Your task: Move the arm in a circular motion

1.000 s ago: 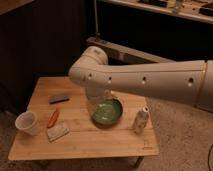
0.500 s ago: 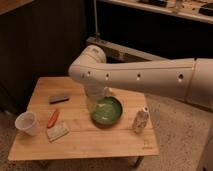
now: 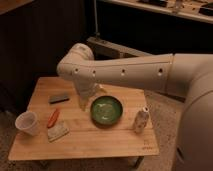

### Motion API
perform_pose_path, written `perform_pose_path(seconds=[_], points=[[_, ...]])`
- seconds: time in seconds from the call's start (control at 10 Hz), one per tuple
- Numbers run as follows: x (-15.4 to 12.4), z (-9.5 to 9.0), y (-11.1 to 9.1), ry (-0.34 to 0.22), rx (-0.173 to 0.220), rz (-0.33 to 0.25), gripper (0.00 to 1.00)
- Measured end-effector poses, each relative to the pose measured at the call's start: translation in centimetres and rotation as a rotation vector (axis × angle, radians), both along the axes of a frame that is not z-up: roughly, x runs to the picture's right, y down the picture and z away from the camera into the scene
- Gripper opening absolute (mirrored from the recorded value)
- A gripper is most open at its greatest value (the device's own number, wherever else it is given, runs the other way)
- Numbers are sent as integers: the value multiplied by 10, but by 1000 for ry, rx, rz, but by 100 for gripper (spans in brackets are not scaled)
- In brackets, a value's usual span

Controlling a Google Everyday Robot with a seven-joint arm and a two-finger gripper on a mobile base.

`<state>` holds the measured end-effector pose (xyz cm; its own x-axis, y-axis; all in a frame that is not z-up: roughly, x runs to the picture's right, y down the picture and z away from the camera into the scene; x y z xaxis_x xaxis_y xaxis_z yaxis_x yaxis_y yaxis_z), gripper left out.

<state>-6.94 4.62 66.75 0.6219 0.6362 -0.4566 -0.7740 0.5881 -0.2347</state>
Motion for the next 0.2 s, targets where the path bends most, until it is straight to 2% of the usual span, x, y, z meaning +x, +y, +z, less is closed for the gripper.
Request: perform_pose_path(seconds=[0.2], points=[[7, 10, -7, 14, 10, 32, 76]])
